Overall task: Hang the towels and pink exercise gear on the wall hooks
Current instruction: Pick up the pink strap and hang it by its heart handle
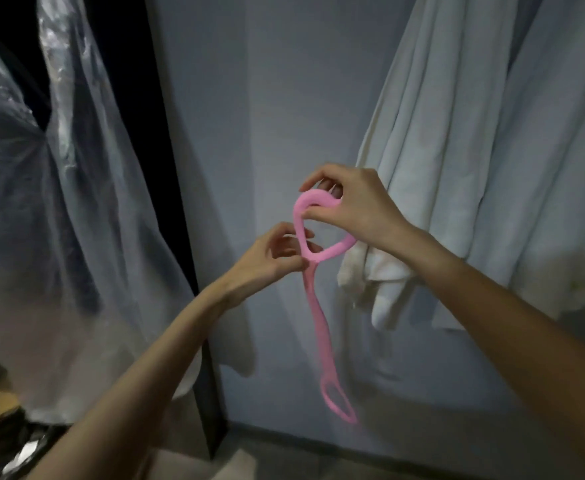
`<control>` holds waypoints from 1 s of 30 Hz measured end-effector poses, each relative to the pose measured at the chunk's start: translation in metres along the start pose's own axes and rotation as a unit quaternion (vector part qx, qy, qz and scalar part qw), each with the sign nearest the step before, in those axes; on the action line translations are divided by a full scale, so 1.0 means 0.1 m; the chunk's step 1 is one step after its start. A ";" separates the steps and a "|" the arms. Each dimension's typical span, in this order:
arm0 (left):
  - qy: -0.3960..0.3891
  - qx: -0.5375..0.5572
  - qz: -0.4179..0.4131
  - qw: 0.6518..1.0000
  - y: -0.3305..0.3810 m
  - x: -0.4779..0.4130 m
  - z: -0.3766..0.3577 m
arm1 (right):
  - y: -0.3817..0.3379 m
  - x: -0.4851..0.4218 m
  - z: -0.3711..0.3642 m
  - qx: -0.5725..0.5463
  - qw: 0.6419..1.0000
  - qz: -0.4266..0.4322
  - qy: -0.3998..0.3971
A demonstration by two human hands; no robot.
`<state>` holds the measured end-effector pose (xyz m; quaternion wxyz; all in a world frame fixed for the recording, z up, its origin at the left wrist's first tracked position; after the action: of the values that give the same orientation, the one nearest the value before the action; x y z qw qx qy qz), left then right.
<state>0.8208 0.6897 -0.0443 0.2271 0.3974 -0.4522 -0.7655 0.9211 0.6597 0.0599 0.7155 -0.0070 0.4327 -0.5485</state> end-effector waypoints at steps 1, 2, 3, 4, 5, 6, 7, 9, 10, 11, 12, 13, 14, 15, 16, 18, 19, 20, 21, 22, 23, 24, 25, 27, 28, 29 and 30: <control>-0.010 0.016 -0.005 1.000 0.03 -0.14 0.06 | 0.01 -0.11 0.02 -0.004 1.000 -0.010 0.015; -0.014 0.019 -0.013 1.000 0.08 -0.27 0.14 | 0.02 -0.21 0.05 -0.010 0.999 -0.020 0.029; -0.014 0.023 -0.023 0.999 0.14 -0.39 0.23 | 0.02 -0.32 0.07 -0.018 0.999 -0.030 0.042; -0.015 0.030 -0.033 0.999 0.18 -0.52 0.32 | 0.03 -0.43 0.10 -0.026 0.997 -0.041 0.053; -0.019 0.038 -0.039 0.998 0.22 -0.64 0.42 | 0.04 -0.54 0.12 -0.039 0.996 -0.056 0.061; -0.020 0.041 -0.042 0.998 0.27 -0.75 0.52 | 0.06 -0.65 0.14 -0.064 0.993 -0.074 0.065; -0.020 0.036 -0.047 0.998 0.31 -0.86 0.63 | 0.09 -0.75 0.15 -0.101 0.988 -0.095 0.068; -0.010 0.022 -0.065 0.998 0.41 -1.07 0.88 | 0.17 -0.92 0.15 -0.195 0.968 -0.134 0.078; -0.004 0.017 -0.073 0.997 0.46 -1.17 1.00 | 0.20 -1.00 0.14 -0.236 0.957 -0.149 0.082; 0.004 0.012 -0.080 0.997 0.50 -1.26 1.11 | 0.22 -1.07 0.12 -0.261 0.948 -0.161 0.084; 0.012 0.006 -0.085 0.996 0.55 -1.35 1.23 | 0.24 -1.14 0.08 -0.271 0.943 -0.171 0.086; 0.020 0.002 -0.090 0.996 0.60 -1.45 1.34 | 0.25 -1.22 0.04 -0.275 0.940 -0.182 0.089; 0.026 -0.003 -0.096 0.995 0.66 -1.53 1.46 | 0.26 -1.29 0.00 -0.278 0.936 -0.195 0.092; 0.031 -0.008 -0.103 0.994 0.73 -1.62 1.57 | 0.25 -1.38 -0.03 -0.281 0.932 -0.207 0.101; 0.034 -0.014 -0.110 0.993 0.81 -1.70 1.67 | 0.23 -1.46 -0.02 -0.283 0.928 -0.212 0.118; 0.042 -0.015 -0.120 0.992 0.94 -1.85 1.83 | 0.12 -1.67 0.09 -0.286 0.923 -0.193 0.170; 0.049 -0.013 -0.126 0.991 1.02 -1.92 1.91 | 0.04 -1.78 0.18 -0.287 0.922 -0.174 0.196; 0.056 -0.010 -0.134 0.989 1.11 -1.98 1.99 | -0.06 -1.91 0.26 -0.285 0.922 -0.153 0.215; 0.061 -0.006 -0.143 0.988 1.22 -2.06 2.07 | -0.17 -2.04 0.34 -0.279 0.924 -0.132 0.225; 0.061 -0.003 -0.151 0.987 1.33 -2.13 2.14 | -0.28 -2.18 0.42 -0.269 0.928 -0.114 0.232; 0.059 -0.001 -0.158 0.986 1.45 -2.20 2.21 | -0.39 -2.32 0.49 -0.255 0.932 -0.095 0.237; 0.055 0.001 -0.164 0.985 1.57 -2.27 2.28 | -0.51 -2.45 0.56 -0.240 0.937 -0.075 0.243; 0.052 0.003 -0.170 0.984 1.68 -2.34 2.35 | -0.62 -2.59 0.64 -0.225 0.941 -0.052 0.247; 0.055 0.009 -0.184 0.981 1.91 -2.46 2.49 | -0.82 -2.87 0.76 -0.198 0.948 -0.009 0.249; 0.061 0.010 -0.190 0.980 2.01 -2.51 2.56 | -0.90 -3.00 0.81 -0.188 0.950 0.007 0.250; 0.067 0.010 -0.198 0.978 2.12 -2.57 2.63 | -0.97 -3.13 0.87 -0.183 0.950 0.021 0.251; 0.073 0.009 -0.205 0.976 2.22 -2.63 2.70 | -1.04 -3.25 0.93 -0.180 0.950 0.032 0.253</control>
<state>0.7513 0.9053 0.3300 0.0943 0.5385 -0.3505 -0.7604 0.8911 0.8325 0.3675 0.5869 0.0168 0.6910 -0.4217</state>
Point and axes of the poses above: each hand's wrist, its own x-axis away from the middle knuckle, its own z-axis out of the back of the hand, y = z × x, the point moved 10 cm from there along -x, towards the middle knuckle, and after that the axes turned 6 degrees about -z, right-handed, at the moved point
